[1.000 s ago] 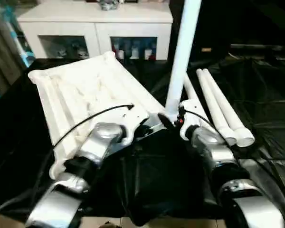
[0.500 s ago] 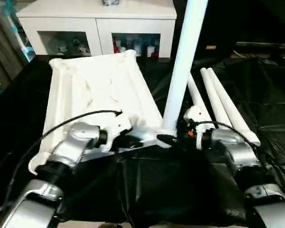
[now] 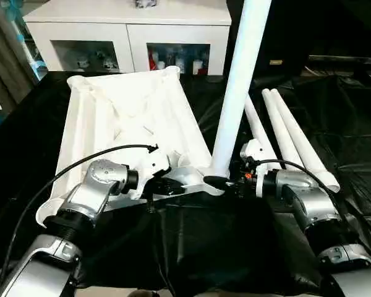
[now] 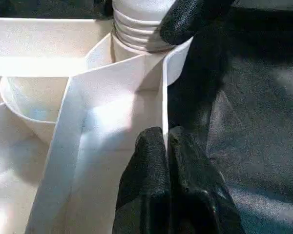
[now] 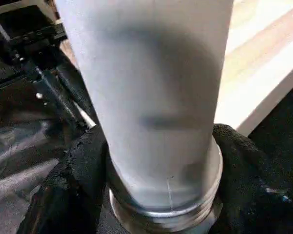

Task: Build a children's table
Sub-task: Rotate leg to tighten

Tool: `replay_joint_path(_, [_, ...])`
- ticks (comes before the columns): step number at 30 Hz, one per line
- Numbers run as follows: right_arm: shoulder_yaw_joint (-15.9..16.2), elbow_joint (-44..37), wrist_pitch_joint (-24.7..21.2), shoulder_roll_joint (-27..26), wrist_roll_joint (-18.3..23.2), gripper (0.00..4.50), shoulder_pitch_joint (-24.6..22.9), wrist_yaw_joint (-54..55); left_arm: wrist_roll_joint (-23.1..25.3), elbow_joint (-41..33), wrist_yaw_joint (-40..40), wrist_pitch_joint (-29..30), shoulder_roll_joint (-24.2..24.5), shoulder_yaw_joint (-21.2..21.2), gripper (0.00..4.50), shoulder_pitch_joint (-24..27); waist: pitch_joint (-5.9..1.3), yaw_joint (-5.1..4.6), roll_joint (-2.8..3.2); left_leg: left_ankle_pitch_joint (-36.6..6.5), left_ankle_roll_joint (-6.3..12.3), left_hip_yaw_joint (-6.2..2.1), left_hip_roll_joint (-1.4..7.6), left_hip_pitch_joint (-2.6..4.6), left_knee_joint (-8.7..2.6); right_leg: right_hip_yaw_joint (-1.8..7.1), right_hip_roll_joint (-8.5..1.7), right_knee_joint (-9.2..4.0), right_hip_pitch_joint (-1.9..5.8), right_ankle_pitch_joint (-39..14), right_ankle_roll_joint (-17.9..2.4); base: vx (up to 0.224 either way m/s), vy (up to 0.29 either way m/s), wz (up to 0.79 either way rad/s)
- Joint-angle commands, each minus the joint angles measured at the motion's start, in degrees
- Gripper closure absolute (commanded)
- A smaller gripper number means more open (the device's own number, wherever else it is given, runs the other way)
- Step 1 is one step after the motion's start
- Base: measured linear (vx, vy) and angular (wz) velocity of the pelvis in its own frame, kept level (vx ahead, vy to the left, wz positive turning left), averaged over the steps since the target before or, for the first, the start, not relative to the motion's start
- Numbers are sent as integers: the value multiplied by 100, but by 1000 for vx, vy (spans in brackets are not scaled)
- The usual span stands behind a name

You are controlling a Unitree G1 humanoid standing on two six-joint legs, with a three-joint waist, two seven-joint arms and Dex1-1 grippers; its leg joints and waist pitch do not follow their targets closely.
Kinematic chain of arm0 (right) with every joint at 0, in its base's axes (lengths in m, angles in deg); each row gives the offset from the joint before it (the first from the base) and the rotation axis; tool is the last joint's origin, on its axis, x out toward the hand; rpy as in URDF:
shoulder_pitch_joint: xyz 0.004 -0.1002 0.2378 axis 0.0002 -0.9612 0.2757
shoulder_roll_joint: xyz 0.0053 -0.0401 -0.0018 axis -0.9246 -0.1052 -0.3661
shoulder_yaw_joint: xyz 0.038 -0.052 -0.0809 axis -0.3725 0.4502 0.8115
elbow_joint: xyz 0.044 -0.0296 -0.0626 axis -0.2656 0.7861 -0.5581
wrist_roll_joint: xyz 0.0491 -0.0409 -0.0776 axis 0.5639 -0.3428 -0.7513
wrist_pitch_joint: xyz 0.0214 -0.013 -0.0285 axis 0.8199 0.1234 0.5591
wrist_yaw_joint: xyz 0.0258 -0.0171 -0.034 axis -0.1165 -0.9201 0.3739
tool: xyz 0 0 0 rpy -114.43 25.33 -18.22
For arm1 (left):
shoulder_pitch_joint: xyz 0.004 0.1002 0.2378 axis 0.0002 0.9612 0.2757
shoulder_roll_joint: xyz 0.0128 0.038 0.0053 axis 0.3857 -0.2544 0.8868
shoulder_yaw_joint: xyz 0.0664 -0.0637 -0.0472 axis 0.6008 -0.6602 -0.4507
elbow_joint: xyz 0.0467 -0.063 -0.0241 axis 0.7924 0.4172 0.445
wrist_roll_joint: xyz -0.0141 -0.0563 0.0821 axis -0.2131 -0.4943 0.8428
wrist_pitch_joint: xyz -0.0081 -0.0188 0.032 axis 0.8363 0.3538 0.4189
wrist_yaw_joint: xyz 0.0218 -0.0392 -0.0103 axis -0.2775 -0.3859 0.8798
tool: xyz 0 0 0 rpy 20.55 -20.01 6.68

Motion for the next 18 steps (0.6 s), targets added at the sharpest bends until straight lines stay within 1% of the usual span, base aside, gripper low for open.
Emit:
replay_joint_path(1, [59, 421, -109, -279, -367, 176, -77, 981, 61, 184, 653, 74, -301, -166, 450, -205, -394, -29, -20, -1532, 89, -124, 248, 146, -453, 247, -344, -435, 233, -1525, -1351, 0, 0, 0])
replay_joint_path(2, [-3, 531, -141, -384, -391, 177, -57, 1300, 98, 257, 832, 115, -391, -179, 450, -252, -372, -47, -20, -1666, 38, -120, 242, 172, -463, 255, -341, -474, 208, -1752, -1299, 0, 0, 0])
replay_joint_path(3, [-38, 588, -158, -442, -401, 177, -45, 1468, 118, 295, 929, 141, -440, -186, 450, -277, -365, -58, -14, -1783, -28, -134, 237, 186, -465, 255, -357, -486, 203, -1982, -1253, 0, 0, 0])
replay_joint_path(4, [-147, 713, -184, -585, -371, 178, -5, 1832, 165, 385, 1147, 208, -555, -195, 450, -341, -363, -65, -28, -1942, -103, -159, 228, 194, -472, 246, -378, -526, 218, -2396, -1115, 0, 0, 0])
replay_joint_path(5, [-271, 838, -229, -737, -316, 178, 43, 2193, 213, 487, 1377, 261, -683, -201, 450, -417, -345, -82, -27, -2043, -130, -167, 228, 204, -489, 248, -365, -562, 188, -2601, -1013, 0, 0, 0])
replay_joint_path(6, [-451, 1063, -243, -978, -239, 178, 153, 2771, 273, 695, 1814, 366, -925, -238, 450, -574, -309, -111, -13, -2285, -196, -177, 221, 238, -495, 238, -364, -601, 151, -2929, -927, 0, 0, 0])
replay_joint_path(7, [-522, 1200, -229, -1121, -222, 178, 232, 3121, 288, 838, 2074, 431, -1091, -267, 450, -688, -307, -110, -1, -2508, -259, -207, 207, 299, -482, 209, -386, -660, 131, -3339, -792, 0, 0, 0])
replay_joint_path(8, [-513, 1280, -202, -1212, -251, 178, 287, 3294, 289, 926, 2230, 461, -1198, -290, 450, -764, -307, -119, 8, -2628, -265, -219, 196, 324, -475, 194, -380, -700, 111, -3522, -688, 0, 0, 0])
replay_joint_path(9, [-500, 1342, -179, -1287, -278, 178, 331, 3436, 289, 996, 2356, 483, -1284, -307, 450, -824, -307, -119, 8, -2628, -265, -219, 196, 324, -475, 194, -380, -700, 111, -3522, -688, -50, 6, -1])
replay_joint_path(10, [-486, 1381, -163, -1337, -300, 178, 359, 3530, 289, 1042, 2439, 496, -1340, -319, 450, -863, -292, -134, 1, -2744, -267, -221, 185, 333, -476, 173, -362, -741, 91, -3636, -601, -53, 11, 0])
replay_joint_path(11, [-469, 1458, -150, -1423, -336, 178, 419, 3706, 292, 1115, 2561, 503, -1432, -330, 450, -927, -288, -130, 6, -2855, -245, -230, 170, 375, -461, 143, -367, -799, 68, -3777, -519, -53, 11, 0])
replay_joint_path(12, [-437, 1521, -121, -1521, -377, 178, 483, 3797, 300, 1175, 2632, 491, -1521, -338, 450, -980, -303, -141, 48, -2930, -225, -255, 175, 383, -486, 102, -368, -810, 106, -3731, -476, 0, 0, 0])
replay_joint_path(13, [-388, 1554, -57, -1609, -401, 178, 540, 3733, 308, 1197, 2636, 462, -1593, -322, 450, -1014, -308, -153, 52, -2910, -216, -262, 185, 347, -521, 99, -358, -803, 138, -3602, -471, 0, 0, 0])
replay_joint_path(14, [-380, 1573, -23, -1682, -372, 178, 593, 3601, 309, 1209, 2617, 418, -1648, -305, 450, -1038, -318, -153, 47, -2894, -202, -272, 208, 317, -571, 97, -352, -786, 178, -3323, -517, 0, 0, 0])
replay_joint_path(15, [-378, 1572, -3, -1725, -347, 122, 617, 3496, 308, 1201, 2595, 391, -1675, -293, 450, -1043, -334, -149, 42, -2836, -185, -264, 213, 309, -584, 114, -363, -774, 191, -3098, -584, 0, 0, 0])
replay_joint_path(16, [-378, 1542, 9, -1732, -325, 108, 621, 3390, 298, 1171, 2553, 363, -1679, -285, 450, -1029, -331, -145, 42, -2825, -178, -260, 215, 310, -591, 131, -365, -767, 179, -3034, -621, 0, 0, 0])
replay_joint_path(17, [-413, 1539, 62, -1721, -310, 108, 643, 3309, 285, 1140, 2464, 327, -1671, -285, 450, -1006, -327, -151, 34, -2814, -161, -254, 207, 297, -590, 155, -367, -751, 173, -2963, -685, 0, 0, 0])
replay_joint_path(18, [-424, 1521, 97, -1692, -305, 88, 649, 3242, 274, 1095, 2373, 303, -1646, -274, 450, -976, -337, -156, 27, -2763, -123, -251, 202, 283, -590, 173, -376, -737, 184, -2886, -735, 0, 0, 0])
